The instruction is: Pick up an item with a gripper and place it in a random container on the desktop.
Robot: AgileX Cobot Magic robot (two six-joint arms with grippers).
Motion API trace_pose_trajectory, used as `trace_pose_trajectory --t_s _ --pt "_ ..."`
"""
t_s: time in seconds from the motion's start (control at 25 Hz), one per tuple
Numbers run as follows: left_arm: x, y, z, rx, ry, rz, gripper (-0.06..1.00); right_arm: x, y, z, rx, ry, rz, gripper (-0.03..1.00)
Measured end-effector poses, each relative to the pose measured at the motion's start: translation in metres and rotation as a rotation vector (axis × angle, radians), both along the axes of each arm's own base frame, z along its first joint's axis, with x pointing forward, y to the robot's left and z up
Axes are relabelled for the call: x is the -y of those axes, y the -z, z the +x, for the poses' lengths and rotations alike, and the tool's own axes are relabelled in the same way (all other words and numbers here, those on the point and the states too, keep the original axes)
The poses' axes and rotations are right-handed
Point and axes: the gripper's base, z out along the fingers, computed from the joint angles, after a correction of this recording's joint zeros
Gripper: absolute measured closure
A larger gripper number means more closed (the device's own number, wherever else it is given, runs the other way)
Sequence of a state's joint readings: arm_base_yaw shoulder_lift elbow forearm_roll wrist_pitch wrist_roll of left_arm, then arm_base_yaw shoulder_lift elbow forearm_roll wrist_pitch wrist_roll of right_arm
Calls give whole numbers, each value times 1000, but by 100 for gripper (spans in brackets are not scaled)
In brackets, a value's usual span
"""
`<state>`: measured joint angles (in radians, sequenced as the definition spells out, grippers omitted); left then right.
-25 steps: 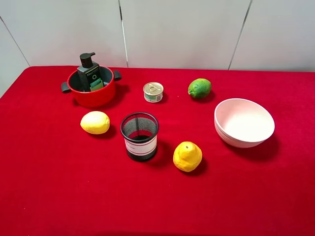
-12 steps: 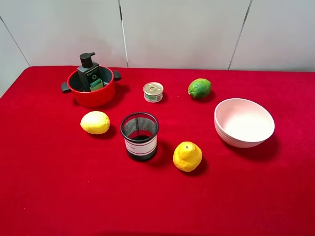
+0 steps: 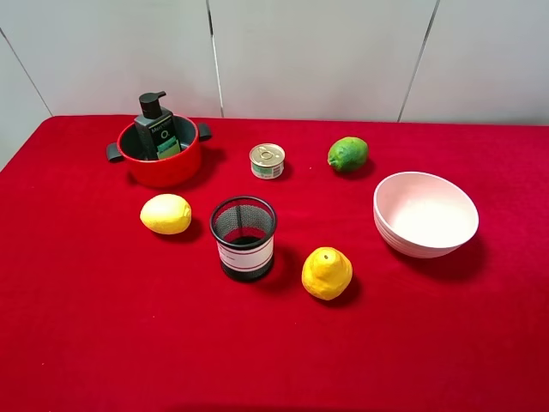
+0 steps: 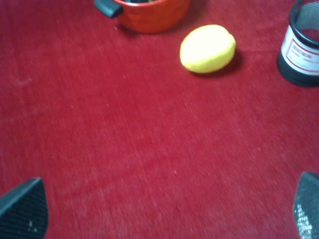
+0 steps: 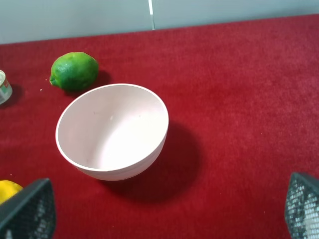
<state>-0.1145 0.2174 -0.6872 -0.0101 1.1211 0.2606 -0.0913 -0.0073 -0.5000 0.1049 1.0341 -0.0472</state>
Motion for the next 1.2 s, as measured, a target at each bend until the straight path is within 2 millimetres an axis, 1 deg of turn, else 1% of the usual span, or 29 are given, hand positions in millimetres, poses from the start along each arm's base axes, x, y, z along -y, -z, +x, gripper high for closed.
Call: trace_pose_trajectory --t_s 0.12,0.32,0.4,0.56,0.64,0.72,1.2 --pt "-1 14 -2 26 -13 -14 -5 0 0 0 0 0 0 28" --pt "-1 43 -4 -10 -94 -95 -5 0 0 0 0 0 0 28" --pt "-2 50 -7 -7 -121 -120 -5 0 0 0 0 0 0 28" --pt "-2 50 -11 32 -158 -134 -5 0 0 0 0 0 0 28" --pt "-2 50 -13 62 -216 -136 -5 0 0 0 0 0 0 28" --pt "-2 50 -14 71 -234 -137 -5 0 0 0 0 -1 1 28" --pt "-2 50 -14 71 -235 -138 -5 0 0 0 0 -1 2 28"
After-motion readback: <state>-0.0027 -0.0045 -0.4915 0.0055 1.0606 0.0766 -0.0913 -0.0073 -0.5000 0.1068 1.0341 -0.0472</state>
